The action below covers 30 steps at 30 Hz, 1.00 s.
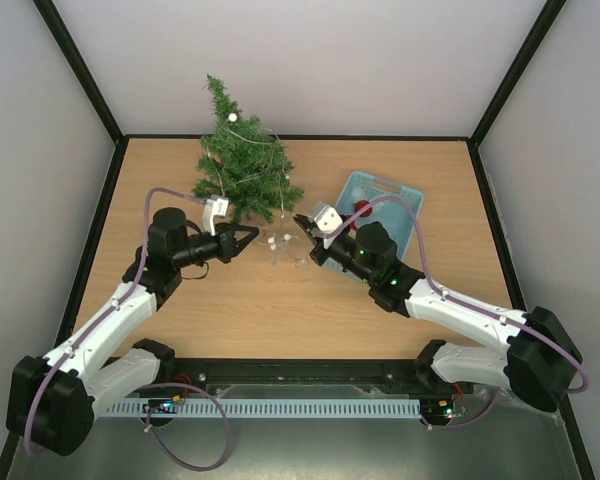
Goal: Decorate the small christmas tree
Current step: Wrap the decoration item around the Christmas tree.
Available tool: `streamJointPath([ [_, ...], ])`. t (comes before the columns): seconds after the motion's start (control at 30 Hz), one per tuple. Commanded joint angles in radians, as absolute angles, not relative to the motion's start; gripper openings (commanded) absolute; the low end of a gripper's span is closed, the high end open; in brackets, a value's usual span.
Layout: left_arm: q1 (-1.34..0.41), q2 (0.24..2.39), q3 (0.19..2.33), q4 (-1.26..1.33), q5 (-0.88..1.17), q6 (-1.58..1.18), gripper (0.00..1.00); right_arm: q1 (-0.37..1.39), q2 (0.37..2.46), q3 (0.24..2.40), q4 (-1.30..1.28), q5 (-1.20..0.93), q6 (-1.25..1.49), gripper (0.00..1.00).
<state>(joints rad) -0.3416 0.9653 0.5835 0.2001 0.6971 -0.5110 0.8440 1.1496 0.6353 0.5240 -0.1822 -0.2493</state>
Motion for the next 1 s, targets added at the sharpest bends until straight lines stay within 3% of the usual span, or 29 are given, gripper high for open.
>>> streamJointPath([
  [0.0,-0.336,0.977,0.619,0.147,0.731,-0.457,0.02,0.848,1.147,0.669,0.518,-0.196,-0.191,0.02],
  [0.27,-0.335,1.021,0.664,0.017,0.709,-0.326,0.02,0.848,1.097,0.671,0.507,-0.124,-0.123,0.02],
  [0.6,-0.333,1.017,0.708,0.124,0.749,-0.422,0.02,0.848,1.085,0.613,0.415,-0.381,-0.213,0.02],
  [0.97,-0.312,1.022,0.728,0.132,0.733,-0.452,0.02,0.851,1.156,0.684,0.066,-0.381,-0.263,0.02],
])
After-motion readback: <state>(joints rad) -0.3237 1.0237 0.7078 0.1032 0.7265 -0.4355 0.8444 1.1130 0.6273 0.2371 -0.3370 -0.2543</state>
